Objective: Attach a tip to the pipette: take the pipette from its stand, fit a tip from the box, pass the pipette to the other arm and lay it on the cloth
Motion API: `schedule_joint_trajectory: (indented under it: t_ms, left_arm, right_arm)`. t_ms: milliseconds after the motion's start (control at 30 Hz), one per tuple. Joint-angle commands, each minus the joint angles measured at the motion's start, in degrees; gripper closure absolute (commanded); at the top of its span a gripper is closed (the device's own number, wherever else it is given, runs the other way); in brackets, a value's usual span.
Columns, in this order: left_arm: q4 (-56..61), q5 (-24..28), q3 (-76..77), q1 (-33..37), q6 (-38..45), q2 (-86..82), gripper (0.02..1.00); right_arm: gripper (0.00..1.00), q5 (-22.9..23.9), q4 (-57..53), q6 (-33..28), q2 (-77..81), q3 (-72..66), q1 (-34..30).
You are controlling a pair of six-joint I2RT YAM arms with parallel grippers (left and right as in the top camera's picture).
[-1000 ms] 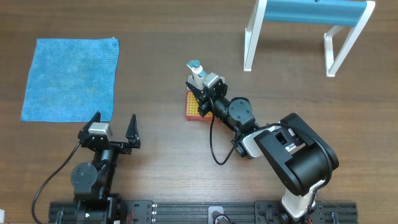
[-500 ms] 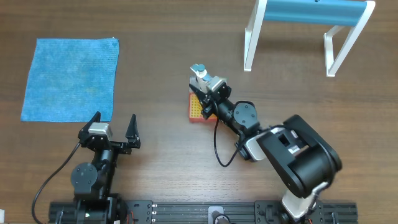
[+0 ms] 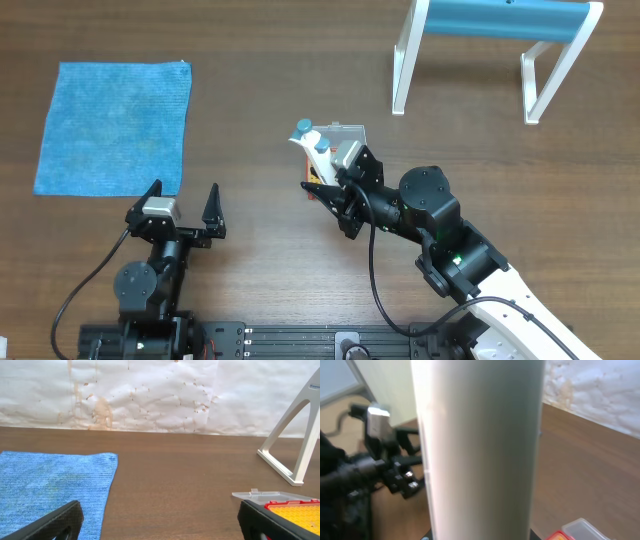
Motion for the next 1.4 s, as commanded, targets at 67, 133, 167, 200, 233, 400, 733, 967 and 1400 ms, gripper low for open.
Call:
schedule_joint_trajectory:
  t_ms: [67, 133, 167, 200, 233, 400, 733, 967, 1400]
  left_arm:
    - [-0.3, -0.4, -0.2, -0.2, -0.3, -0.3, 0.020]
    - [-0.3, -0.4, -0.2, -0.2, -0.3, -0.3, 0.020]
    - [-0.3, -0.4, -0.2, -0.2, -0.3, -0.3, 0.023]
    - [-0.3, -0.4, -0.2, -0.2, -0.3, -0.3, 0.023]
    - [-0.3, -0.4, -0.2, -0.2, -0.3, -0.3, 0.023]
    - [0.5, 6.7, -0.2, -0.2, -5.1, -0.3, 0.023]
    - [20.2, 40.0, 3.9, -0.2, -73.1, 10.8, 0.023]
    - [51.4, 75.6, 35.5, -0.3, -65.3, 62.4, 0.023]
    - [61.7, 66.8, 40.3, -16.7, -64.2, 72.7, 0.257]
  right_arm:
    - [0.921, -2.7, 0.4, 14.3, -0.2, 1.7, 0.2]
    - [0.921, -2.7, 1.9, 26.0, -0.2, 1.7, 0.2]
    - [0.919, -2.7, 2.0, 28.4, -0.2, 1.7, 0.2]
    - [0.921, -2.7, 2.1, 28.7, -0.2, 1.7, 0.2]
    - [0.921, -2.7, 2.0, 28.7, -0.2, 1.7, 0.2]
    - [0.921, -2.7, 1.9, 28.8, 2.7, 1.7, 0.2]
    - [0.921, -2.7, 1.5, 29.4, 4.3, 1.7, 0.2]
    - [0.921, -6.8, 1.7, 29.6, 4.3, 1.7, 0.2]
    - [0.921, -14.8, 9.3, 31.4, 4.3, 1.7, 0.2]
